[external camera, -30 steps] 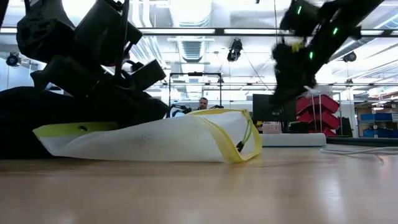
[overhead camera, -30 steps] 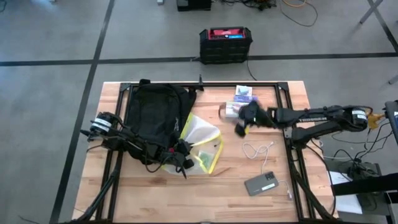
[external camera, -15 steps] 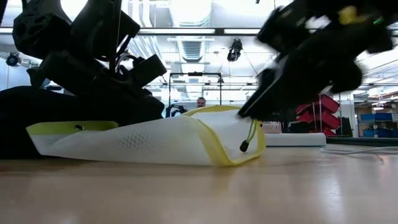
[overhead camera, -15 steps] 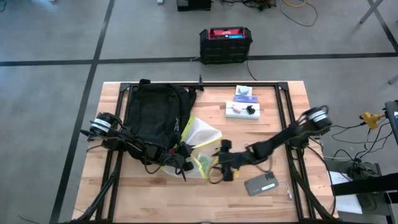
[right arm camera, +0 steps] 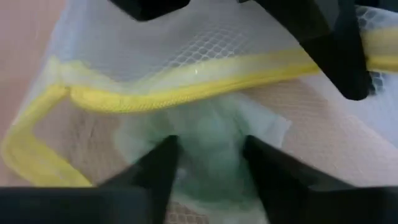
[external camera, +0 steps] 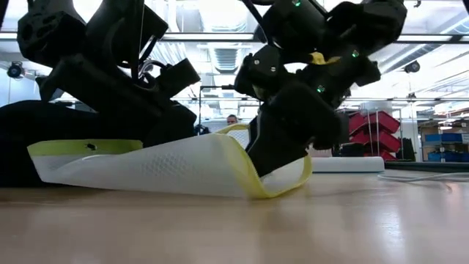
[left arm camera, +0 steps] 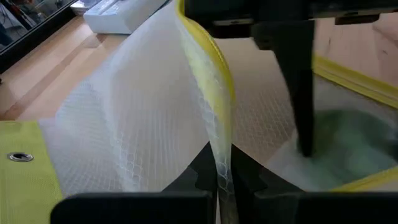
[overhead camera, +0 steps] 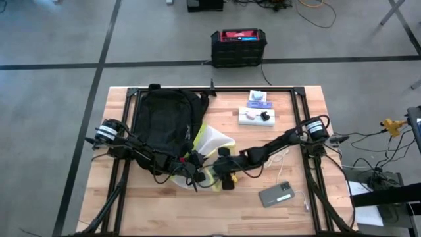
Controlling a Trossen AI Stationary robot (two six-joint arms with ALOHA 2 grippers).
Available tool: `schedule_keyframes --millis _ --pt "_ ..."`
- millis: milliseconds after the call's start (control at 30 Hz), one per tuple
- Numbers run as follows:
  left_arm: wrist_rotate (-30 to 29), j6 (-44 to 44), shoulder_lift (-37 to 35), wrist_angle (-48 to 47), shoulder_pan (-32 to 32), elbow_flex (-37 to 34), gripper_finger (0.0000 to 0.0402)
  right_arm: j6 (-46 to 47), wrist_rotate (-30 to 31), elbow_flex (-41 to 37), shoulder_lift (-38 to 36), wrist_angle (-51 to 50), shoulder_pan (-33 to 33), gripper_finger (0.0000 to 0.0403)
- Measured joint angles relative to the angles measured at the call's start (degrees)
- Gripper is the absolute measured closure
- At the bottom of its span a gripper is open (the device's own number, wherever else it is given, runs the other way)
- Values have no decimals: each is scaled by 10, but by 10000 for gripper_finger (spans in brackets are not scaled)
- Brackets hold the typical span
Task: Unpack backpack
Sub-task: Remove the green earphones from the white zip bag
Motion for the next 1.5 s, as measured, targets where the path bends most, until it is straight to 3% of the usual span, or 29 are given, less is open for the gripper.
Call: schedule_keyframes --millis 67,100,333,500,667,800,1033,1200,1333,1500 --pt "0 -2 0 -2 0 0 402 -18 -5 5 -17 -35 4 349" --pt "0 -2 0 -5 0 -1 402 -28 -8 6 -29 -57 7 371" --pt "2 -15 0 -17 0 -1 402 -49 4 14 -177 -201 16 377" --pt "6 -17 0 -14 0 -2 402 -53 118 -3 -304 -304 -1 397" --pt "7 -19 0 -9 0 -2 402 -38 295 -9 -399 -418 -47 402" --pt "9 -31 0 -6 0 -1 402 15 355 -13 -449 -497 -127 402" --pt "9 -43 1 -4 0 0 402 231 354 -89 -521 -597 -321 403" --pt "9 -44 1 -4 0 0 402 271 273 -194 -553 -548 -429 403" --pt "9 -43 1 -4 0 0 402 279 225 -263 -551 -467 -473 403" --pt "15 -43 1 -4 0 0 402 297 235 -310 -538 -438 -491 403"
